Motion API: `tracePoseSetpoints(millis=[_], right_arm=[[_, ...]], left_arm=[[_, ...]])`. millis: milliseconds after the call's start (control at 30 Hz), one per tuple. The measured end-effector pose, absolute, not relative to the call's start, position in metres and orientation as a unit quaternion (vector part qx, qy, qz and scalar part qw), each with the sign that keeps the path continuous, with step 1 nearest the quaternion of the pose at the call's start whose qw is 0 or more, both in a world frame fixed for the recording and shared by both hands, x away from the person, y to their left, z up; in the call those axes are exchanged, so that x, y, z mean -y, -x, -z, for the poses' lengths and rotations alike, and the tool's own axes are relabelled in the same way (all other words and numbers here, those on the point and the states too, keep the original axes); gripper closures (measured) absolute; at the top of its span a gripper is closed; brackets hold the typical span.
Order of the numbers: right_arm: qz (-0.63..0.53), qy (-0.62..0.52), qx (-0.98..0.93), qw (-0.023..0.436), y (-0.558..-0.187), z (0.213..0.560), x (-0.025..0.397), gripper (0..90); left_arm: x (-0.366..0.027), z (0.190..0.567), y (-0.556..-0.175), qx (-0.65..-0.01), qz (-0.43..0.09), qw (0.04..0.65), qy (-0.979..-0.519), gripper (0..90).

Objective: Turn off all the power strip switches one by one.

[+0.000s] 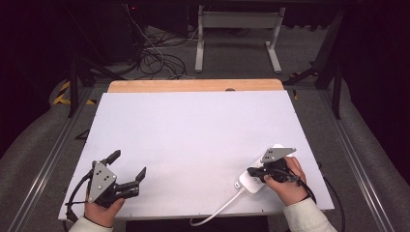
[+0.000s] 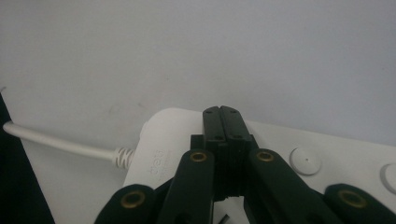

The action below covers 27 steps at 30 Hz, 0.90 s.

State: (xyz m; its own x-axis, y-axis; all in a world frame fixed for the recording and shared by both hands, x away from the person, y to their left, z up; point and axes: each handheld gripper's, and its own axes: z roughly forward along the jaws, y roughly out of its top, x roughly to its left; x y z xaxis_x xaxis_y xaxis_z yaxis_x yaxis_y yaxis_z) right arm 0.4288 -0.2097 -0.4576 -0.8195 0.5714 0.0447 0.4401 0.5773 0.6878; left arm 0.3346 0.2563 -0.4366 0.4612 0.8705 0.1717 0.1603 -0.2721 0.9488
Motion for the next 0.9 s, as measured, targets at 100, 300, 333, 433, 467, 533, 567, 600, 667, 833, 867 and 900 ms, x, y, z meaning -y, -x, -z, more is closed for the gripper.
tracePoseSetpoints(millis=[100,300,333,433,467,533,567,600,667,833,867,900], right_arm=[[-0.392,-0.269,-0.873,0.11,-0.425,0.453,0.21,90.0],[-0.458,-0.256,-0.84,0.14,-0.422,0.424,0.213,90.0],[-0.453,-0.257,-0.842,0.14,-0.421,0.426,0.213,90.0],[-0.448,-0.258,-0.845,0.136,-0.421,0.431,0.212,90.0],[-0.447,-0.257,-0.846,0.136,-0.42,0.431,0.211,90.0],[-0.45,-0.255,-0.844,0.14,-0.419,0.429,0.21,90.0],[-0.452,-0.254,-0.844,0.14,-0.418,0.428,0.21,90.0],[-0.452,-0.252,-0.844,0.141,-0.418,0.428,0.209,90.0],[-0.452,-0.25,-0.844,0.142,-0.417,0.427,0.208,90.0],[-0.459,-0.245,-0.841,0.145,-0.416,0.424,0.207,85.2],[-0.464,-0.246,-0.839,0.143,-0.416,0.423,0.206,73.9],[-0.469,-0.248,-0.836,0.139,-0.416,0.422,0.205,65.9]], left_arm=[[-0.257,0.437,-0.335,-0.365,-0.368,0.481,-0.707,9.2],[-0.256,0.437,-0.337,-0.366,-0.369,0.479,-0.707,9.2],[-0.256,0.437,-0.337,-0.363,-0.368,0.479,-0.709,9.2],[-0.256,0.437,-0.336,-0.365,-0.368,0.48,-0.708,9.2],[-0.256,0.436,-0.336,-0.365,-0.369,0.479,-0.708,9.2],[-0.256,0.436,-0.336,-0.365,-0.368,0.481,-0.707,9.2],[-0.256,0.437,-0.336,-0.365,-0.368,0.482,-0.707,9.2],[-0.257,0.437,-0.336,-0.366,-0.367,0.481,-0.707,9.2],[-0.257,0.437,-0.336,-0.366,-0.367,0.481,-0.707,9.2],[-0.257,0.436,-0.336,-0.366,-0.367,0.481,-0.707,9.2],[-0.256,0.436,-0.336,-0.366,-0.367,0.481,-0.707,9.2],[-0.256,0.436,-0.336,-0.365,-0.367,0.482,-0.707,9.2]])
